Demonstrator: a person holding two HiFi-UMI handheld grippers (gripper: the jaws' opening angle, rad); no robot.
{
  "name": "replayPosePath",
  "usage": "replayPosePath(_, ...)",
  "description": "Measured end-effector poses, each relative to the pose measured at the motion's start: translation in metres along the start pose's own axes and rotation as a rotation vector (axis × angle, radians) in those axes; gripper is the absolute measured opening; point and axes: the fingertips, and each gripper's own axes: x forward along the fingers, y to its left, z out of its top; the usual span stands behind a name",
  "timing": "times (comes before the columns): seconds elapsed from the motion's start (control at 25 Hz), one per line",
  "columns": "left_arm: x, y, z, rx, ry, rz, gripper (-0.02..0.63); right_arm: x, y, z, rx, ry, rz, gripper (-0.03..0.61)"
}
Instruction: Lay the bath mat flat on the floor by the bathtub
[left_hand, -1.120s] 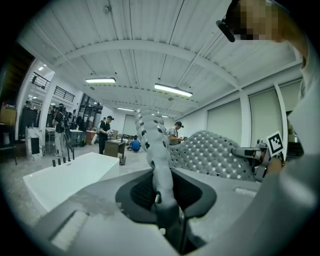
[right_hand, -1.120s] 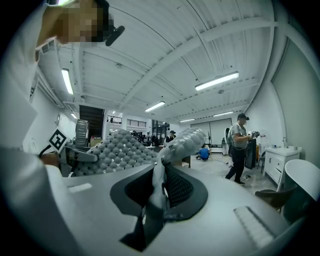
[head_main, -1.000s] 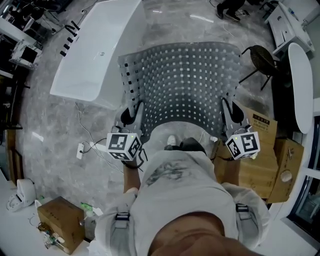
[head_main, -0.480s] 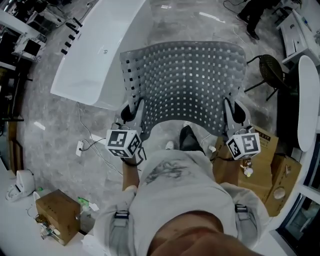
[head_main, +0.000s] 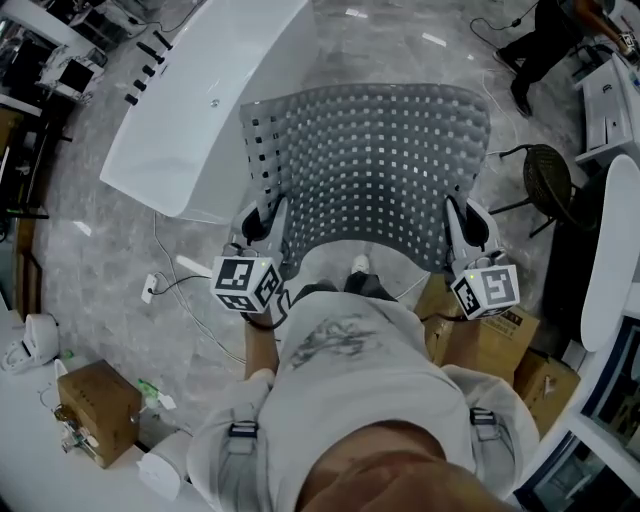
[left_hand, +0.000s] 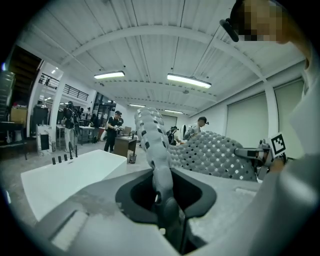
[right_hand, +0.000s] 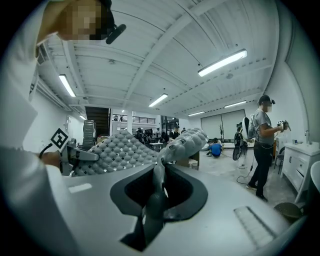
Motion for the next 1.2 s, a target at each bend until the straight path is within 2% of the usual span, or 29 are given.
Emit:
replayPosePath(0.16, 0.032, -0.009, 0.005, -0.009, -0.004, 0.013, 0.075, 0.018, -0.034, 0.002, 0.004, -0.007, 0.015, 0.043)
replayPosePath(0.56, 0.094, -0.002, 0.019, 0.001, -0.004, 0.013, 0.075, 0.067, -0.085, 0.005, 0.012, -0.006, 0.02, 0.044)
replayPosePath(0.92, 0.17, 0.05, 0.036, -0.058, -0.014, 0.071, 0.075, 0.178, -0.121, 0.026, -0.055, 0.021, 0.095, 0.043)
replayPosePath(1.2, 0.228, 0.094, 0.052, -0.076, -0.014, 0.119, 0.075, 0.263, -0.149, 0.031, -0.062, 0.042, 0.142, 0.044)
